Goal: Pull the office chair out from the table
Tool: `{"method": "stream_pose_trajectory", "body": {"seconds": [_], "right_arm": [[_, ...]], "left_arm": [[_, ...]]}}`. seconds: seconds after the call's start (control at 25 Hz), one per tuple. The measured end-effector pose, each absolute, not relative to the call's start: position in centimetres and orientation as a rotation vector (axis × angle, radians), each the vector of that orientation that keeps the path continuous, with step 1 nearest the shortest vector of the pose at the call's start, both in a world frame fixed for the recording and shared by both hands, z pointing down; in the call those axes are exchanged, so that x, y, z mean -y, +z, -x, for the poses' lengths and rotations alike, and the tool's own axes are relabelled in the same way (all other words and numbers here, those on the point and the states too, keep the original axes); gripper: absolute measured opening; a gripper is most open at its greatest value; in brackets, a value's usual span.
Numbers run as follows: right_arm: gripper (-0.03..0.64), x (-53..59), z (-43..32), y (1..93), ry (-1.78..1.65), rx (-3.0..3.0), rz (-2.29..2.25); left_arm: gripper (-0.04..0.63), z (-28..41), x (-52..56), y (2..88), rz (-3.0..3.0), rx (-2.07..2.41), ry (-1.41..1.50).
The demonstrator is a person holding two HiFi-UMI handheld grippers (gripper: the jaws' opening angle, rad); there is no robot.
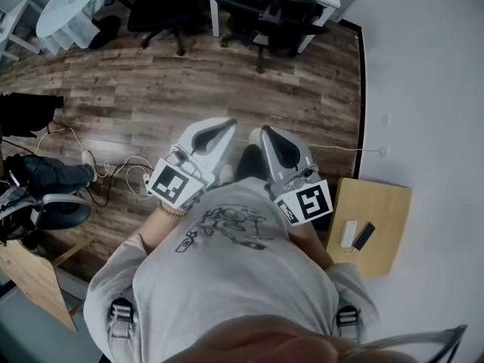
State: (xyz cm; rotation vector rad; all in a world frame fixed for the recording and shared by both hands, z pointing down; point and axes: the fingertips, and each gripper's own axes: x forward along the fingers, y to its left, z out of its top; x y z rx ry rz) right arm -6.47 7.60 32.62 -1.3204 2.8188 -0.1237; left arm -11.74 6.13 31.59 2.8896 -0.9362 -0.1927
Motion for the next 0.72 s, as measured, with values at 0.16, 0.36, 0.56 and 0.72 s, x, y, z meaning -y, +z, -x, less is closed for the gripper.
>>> {"method": "stream_pose_trajectory", "body": {"seconds": [0.16, 0.36, 0.56, 0.72], "right_arm": [[0.006, -6.5, 6.3, 33.0, -0.126, -2.828, 1.328], [0.006, -3.6, 5.3, 34.1, -0.142, -2.834, 1.342], [0.006, 0.5, 3.6, 34.5, -0.135, -2.837, 1.366], [0.006, 4.1, 1.9, 34.7, -0.137, -2.838, 1.387]], "left_arm": [[0.003, 11.9, -5.3, 32.6, -2.883, 0.945, -0.157], [0.003, 11.3, -2.1, 33.9, -2.848, 0.970, -0.125], [0.003, 9.9, 2.2, 34.5, -2.859, 0.966, -0.109], [0.003, 8.6, 6.0, 33.9, -2.861, 0.969, -0.147]]}}
